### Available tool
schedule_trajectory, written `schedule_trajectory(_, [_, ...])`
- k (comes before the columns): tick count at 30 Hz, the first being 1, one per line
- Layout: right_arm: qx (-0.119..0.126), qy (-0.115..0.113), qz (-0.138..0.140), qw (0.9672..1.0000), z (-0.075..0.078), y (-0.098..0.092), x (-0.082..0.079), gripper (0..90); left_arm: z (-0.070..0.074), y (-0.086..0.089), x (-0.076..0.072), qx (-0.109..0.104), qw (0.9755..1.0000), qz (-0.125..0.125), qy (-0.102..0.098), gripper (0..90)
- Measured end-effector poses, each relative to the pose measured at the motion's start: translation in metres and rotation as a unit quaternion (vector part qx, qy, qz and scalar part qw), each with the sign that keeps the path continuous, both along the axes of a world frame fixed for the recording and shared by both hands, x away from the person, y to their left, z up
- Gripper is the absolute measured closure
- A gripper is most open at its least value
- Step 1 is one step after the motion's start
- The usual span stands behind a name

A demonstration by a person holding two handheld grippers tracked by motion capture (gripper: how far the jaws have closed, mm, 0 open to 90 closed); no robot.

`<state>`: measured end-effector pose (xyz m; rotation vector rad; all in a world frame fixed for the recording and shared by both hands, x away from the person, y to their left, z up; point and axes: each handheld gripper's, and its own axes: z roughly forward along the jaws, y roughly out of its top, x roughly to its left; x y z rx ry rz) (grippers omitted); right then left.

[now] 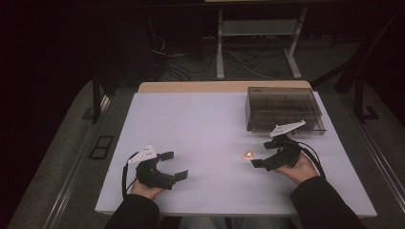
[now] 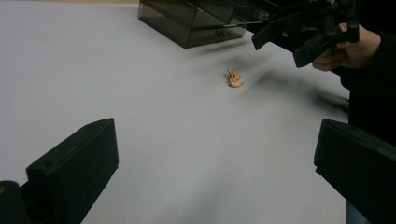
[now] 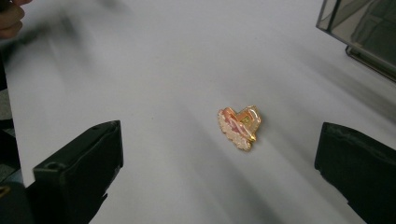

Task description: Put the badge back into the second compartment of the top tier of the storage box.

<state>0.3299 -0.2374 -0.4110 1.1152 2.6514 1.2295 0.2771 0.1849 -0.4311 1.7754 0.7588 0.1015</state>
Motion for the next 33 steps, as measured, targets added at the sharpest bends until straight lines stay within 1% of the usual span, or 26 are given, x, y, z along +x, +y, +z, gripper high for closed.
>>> schedule_trajectory(3, [-0.002,0.0,0.002,1.0,-0.002,0.003,0.002,0.4,0.0,0.0,0.0,0.0,1.0,-0.005,-0.001,0.0])
schedule_trajectory(7, [0.003,0.003,0.004,1.0,-0.004,0.007,0.005,0.4,-0.001,-0.001,0.0,-0.001,1.0,-0.005,-0.001,0.0])
schedule_trajectory(12, [0.0,0.003,0.011,0.9999,-0.007,0.014,0.008,0.4,-0.001,-0.001,0.0,-0.001,1.0,-0.006,-0.001,0.0])
schedule_trajectory(14, [0.003,0.01,0.011,0.9999,-0.012,0.017,0.01,0.4,-0.001,-0.001,0.0,-0.001,1.0,-0.006,0.0,0.0])
schedule_trajectory(19, [-0.005,0.017,0.013,0.9998,-0.02,0.022,0.014,0.4,-0.001,-0.001,0.001,0.0,1.0,-0.008,-0.001,0.0])
schedule_trajectory(22, [-0.005,0.016,0.014,0.9998,-0.022,0.022,0.015,0.4,-0.001,-0.001,0.001,-0.001,1.0,-0.007,0.0,0.0])
schedule_trajectory(26, [-0.007,0.022,0.016,0.9996,-0.027,0.025,0.018,0.4,-0.001,-0.001,0.001,-0.002,1.0,-0.008,0.0,0.0])
schedule_trajectory(29, [-0.014,0.018,0.018,0.9996,-0.03,0.026,0.019,0.7,-0.001,-0.001,0.001,-0.001,1.0,-0.009,-0.001,0.0])
schedule_trajectory(30, [-0.018,0.015,0.018,0.9996,-0.031,0.026,0.02,8.7,-0.001,-0.001,0.001,-0.001,1.0,-0.009,-0.001,0.0])
schedule_trajectory(31, [-0.017,0.006,0.022,0.9996,-0.031,0.025,0.019,16.3,-0.001,-0.002,0.001,0.0,1.0,-0.009,-0.001,0.0])
schedule_trajectory(32, [-0.013,-0.002,0.023,0.9996,-0.031,0.025,0.019,16.4,-0.001,-0.002,0.001,0.001,1.0,-0.009,-0.001,0.0])
schedule_trajectory(33, [-0.013,-0.002,0.023,0.9996,-0.031,0.025,0.019,16.4,-0.001,-0.002,0.001,0.001,0.9999,-0.011,-0.001,0.0])
